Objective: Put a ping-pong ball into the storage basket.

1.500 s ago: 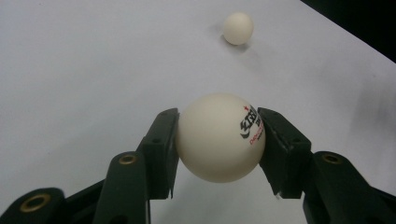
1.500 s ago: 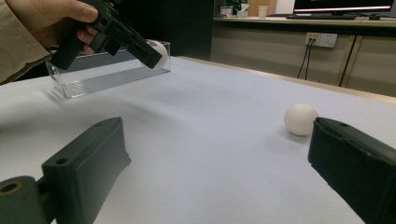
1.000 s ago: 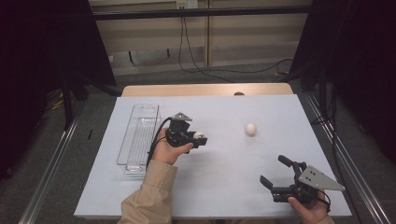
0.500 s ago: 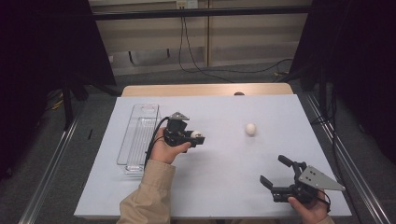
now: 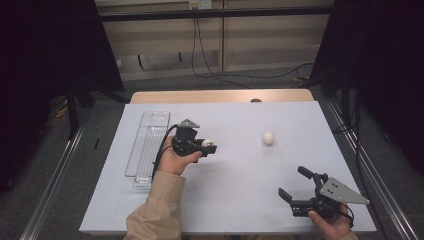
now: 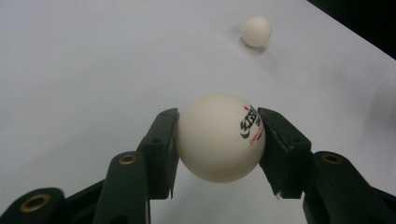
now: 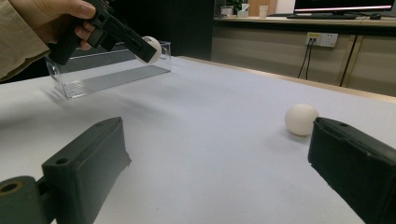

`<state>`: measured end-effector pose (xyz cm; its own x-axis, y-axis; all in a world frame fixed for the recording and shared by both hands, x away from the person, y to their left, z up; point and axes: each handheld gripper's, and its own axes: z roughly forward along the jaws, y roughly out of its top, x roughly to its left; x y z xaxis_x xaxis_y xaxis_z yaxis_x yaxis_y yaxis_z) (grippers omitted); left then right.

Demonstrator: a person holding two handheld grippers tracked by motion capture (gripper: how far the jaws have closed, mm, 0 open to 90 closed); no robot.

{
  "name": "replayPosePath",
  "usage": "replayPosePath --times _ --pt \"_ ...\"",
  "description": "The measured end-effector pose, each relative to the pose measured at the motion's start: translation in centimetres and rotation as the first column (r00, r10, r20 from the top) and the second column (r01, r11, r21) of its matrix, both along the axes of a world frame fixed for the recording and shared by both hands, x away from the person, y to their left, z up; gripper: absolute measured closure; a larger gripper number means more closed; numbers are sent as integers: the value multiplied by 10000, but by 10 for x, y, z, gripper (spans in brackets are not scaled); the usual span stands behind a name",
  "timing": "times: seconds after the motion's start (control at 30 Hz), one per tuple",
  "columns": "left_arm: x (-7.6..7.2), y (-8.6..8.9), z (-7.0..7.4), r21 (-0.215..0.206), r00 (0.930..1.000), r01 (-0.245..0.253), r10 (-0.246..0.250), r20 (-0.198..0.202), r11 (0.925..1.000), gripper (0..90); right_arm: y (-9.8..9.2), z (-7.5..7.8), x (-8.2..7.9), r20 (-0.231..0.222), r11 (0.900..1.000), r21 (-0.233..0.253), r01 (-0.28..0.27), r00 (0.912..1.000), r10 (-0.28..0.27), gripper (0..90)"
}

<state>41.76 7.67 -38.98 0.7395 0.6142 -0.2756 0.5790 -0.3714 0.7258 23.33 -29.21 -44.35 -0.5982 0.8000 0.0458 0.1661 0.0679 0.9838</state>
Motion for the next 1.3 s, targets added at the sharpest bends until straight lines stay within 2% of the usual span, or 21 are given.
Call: replayPosePath --times 0.5,0.9,1.07,1.3 --pt "2 10 3 -67 9995 -328 328 48 9994 509 0 0 0 5 10000 -9 -6 10000 6 37" --pt "3 19 5 90 9986 -502 500 163 9987 509 0 0 0 -3 10000 6 0 10000 0 38" --pt "4 23 6 -7 9971 -732 732 214 9973 509 0 0 0 17 10000 13 2 10000 -2 38" --pt "4 28 8 156 9958 -871 866 293 9961 509 0 0 0 8 10000 6 -15 10000 15 38"
